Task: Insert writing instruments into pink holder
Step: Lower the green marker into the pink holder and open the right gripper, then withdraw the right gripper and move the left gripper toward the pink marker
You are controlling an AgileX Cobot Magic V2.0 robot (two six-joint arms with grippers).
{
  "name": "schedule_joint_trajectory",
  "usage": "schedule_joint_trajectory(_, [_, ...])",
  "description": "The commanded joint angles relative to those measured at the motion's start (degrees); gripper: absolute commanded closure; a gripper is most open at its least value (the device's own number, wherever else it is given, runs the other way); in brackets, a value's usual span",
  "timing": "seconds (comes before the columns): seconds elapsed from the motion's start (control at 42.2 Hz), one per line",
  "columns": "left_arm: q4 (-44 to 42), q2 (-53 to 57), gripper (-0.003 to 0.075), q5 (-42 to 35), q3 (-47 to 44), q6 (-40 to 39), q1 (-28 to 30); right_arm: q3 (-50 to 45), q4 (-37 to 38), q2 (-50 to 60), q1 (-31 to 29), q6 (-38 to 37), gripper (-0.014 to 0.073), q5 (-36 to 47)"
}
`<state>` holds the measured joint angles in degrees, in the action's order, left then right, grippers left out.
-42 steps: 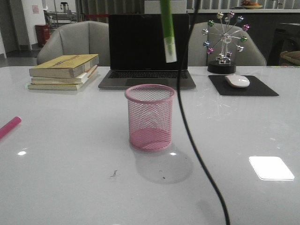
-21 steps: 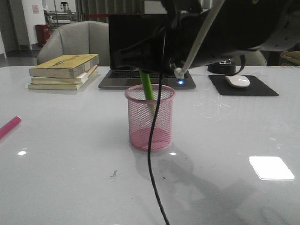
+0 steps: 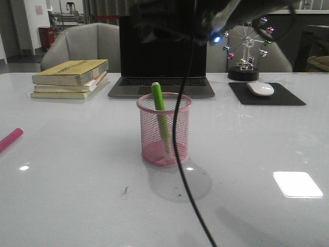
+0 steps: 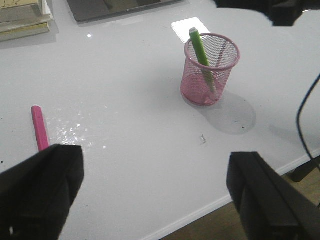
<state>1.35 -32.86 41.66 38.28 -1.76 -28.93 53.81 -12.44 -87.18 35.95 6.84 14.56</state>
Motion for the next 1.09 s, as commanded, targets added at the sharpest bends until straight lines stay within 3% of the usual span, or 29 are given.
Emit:
schedule_joint_trajectory(0.0, [0.5, -0.6, 0.0085, -4.3, 2.0, -0.1, -0.4, 1.4, 0.5, 9.6, 0.1, 3.5, 0.0116, -8.7])
schedule_joint_trajectory(0.237, [0.5, -0.6, 0.0085, -4.3, 2.0, -0.1, -0.4, 1.3, 1.3, 25.4, -1.8, 4.6, 0.0140, -39.0])
schedule_joint_trajectory(0.427, [0.5, -0.6, 0.0085, -4.3, 2.0, -0.1, -0.4, -0.8, 1.3, 33.2, -4.4, 3.6, 0.0140, -54.3])
schedule_joint_trajectory(0.569, [0.5, -0.6, 0.0085, -4.3, 2.0, -0.1, -0.4, -4.7, 3.0, 38.0, -5.4, 2.5, 0.0140, -58.2])
schedule_joint_trajectory(0.711, [0.5, -0.6, 0.0085, -4.7, 2.0, -0.1, -0.4, -9.0, 6.8, 42.1, -6.5, -1.8, 0.0140, -58.0])
schedule_joint_trajectory(1.067, [0.8, -0.6, 0.0085, -4.5, 2.0, -0.1, -0.4, -12.0, 6.9, 45.1, -6.6, -1.9, 0.0140, -56.3])
